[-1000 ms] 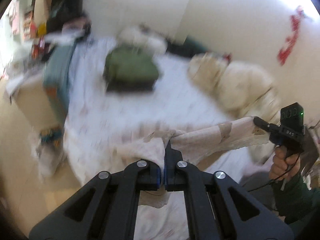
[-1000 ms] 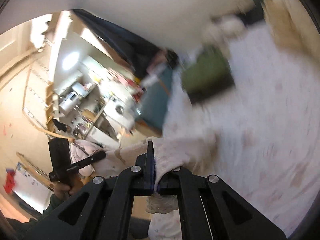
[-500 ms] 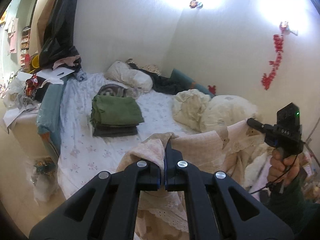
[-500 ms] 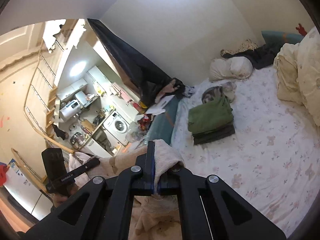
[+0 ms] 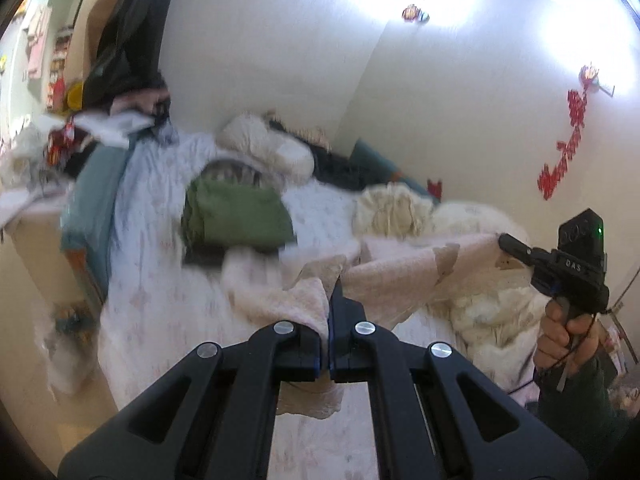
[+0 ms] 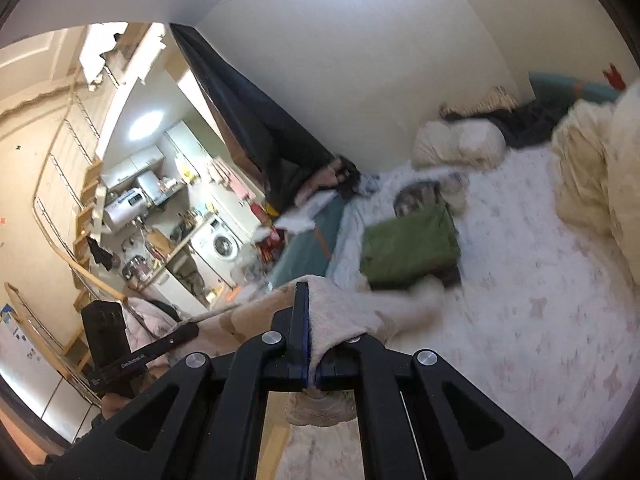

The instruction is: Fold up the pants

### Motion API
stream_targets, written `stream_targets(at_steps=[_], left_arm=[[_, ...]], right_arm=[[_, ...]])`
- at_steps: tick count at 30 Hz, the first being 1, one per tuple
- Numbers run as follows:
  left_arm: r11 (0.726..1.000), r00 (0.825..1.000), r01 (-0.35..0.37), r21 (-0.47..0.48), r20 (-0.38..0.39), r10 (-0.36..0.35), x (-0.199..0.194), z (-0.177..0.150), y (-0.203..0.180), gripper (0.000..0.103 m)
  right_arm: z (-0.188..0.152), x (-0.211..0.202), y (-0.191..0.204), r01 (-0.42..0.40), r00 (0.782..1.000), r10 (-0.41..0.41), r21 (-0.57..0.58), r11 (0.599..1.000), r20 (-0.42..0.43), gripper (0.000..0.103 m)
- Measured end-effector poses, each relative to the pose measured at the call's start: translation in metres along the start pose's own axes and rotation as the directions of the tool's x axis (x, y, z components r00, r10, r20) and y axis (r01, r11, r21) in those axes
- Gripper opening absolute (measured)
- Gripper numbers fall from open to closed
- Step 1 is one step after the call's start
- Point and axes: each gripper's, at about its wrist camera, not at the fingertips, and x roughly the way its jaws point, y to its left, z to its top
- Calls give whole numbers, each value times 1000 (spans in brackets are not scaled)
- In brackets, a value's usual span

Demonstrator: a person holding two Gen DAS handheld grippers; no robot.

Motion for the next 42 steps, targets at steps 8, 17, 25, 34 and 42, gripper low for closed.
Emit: stream_targets(at_steps=[8, 17, 25, 34, 42], left_arm=[[959, 896, -171, -226, -441, 56, 110, -192, 70, 1], [924, 642, -371, -90, -744, 186, 178, -305, 98, 2], [916, 651, -391, -86, -730, 209, 173, -305, 100, 2], [840, 650, -543, 5, -630, 424, 145, -294, 97, 46], [877, 693, -479, 40, -596, 406, 210, -294, 86, 46]], right_arm=[[-180, 71, -124, 253, 900, -184, 132, 958, -395, 2], [-314, 116, -194, 468, 678, -264, 126, 875, -685, 2], [-305, 106, -205, 527, 652, -301, 131, 840, -695, 9], [-271, 85, -205, 587, 720, -429, 151, 795, -545, 27], [-302, 175, -195, 535, 615, -414, -30, 844, -671, 27]])
